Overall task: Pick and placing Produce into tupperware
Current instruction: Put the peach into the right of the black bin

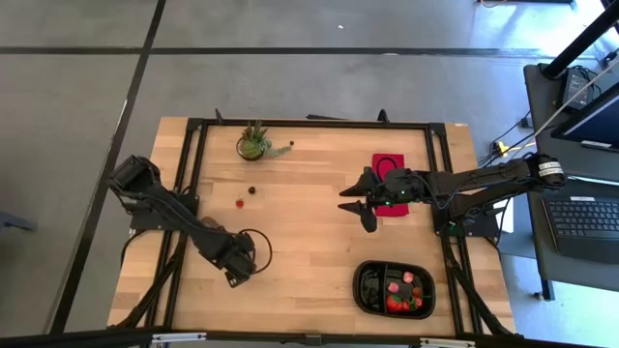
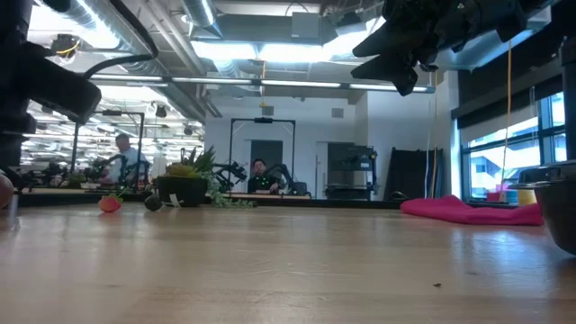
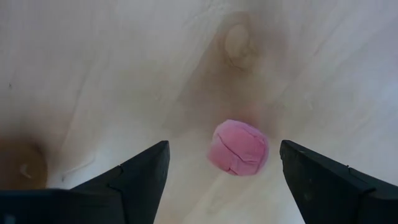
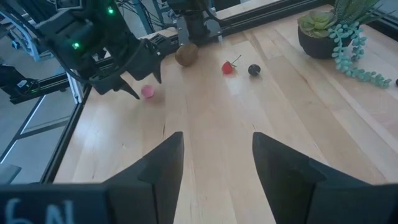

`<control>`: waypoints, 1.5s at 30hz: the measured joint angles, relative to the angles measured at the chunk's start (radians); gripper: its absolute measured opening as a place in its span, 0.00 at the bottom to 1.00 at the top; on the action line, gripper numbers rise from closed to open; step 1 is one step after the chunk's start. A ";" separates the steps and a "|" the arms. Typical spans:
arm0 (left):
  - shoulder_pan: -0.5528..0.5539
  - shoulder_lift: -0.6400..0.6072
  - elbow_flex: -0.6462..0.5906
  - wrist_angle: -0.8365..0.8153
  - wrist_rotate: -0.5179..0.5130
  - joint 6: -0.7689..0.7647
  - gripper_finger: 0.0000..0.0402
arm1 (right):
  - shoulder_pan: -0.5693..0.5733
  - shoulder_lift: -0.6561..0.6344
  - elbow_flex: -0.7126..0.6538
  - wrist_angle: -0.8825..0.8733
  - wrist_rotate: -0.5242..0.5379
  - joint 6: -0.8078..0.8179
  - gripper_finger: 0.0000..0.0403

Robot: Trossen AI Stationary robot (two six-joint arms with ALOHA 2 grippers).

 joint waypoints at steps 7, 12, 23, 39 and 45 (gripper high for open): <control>0.000 0.031 0.000 0.006 -0.027 0.000 0.73 | 0.000 0.000 0.000 0.000 0.000 0.000 0.48; 0.001 0.035 0.000 0.007 -0.026 0.002 0.71 | 0.000 0.000 0.000 0.000 0.000 0.000 0.48; 0.001 0.036 0.000 0.011 -0.017 0.002 0.55 | 0.000 0.000 0.000 0.000 0.000 0.000 0.48; 0.081 0.036 -0.002 0.001 0.036 0.106 0.34 | 0.000 0.000 0.000 0.000 -0.001 0.079 0.48; 0.119 0.037 -0.002 0.001 0.069 0.142 0.26 | 0.000 0.000 0.000 0.000 -0.001 0.076 0.48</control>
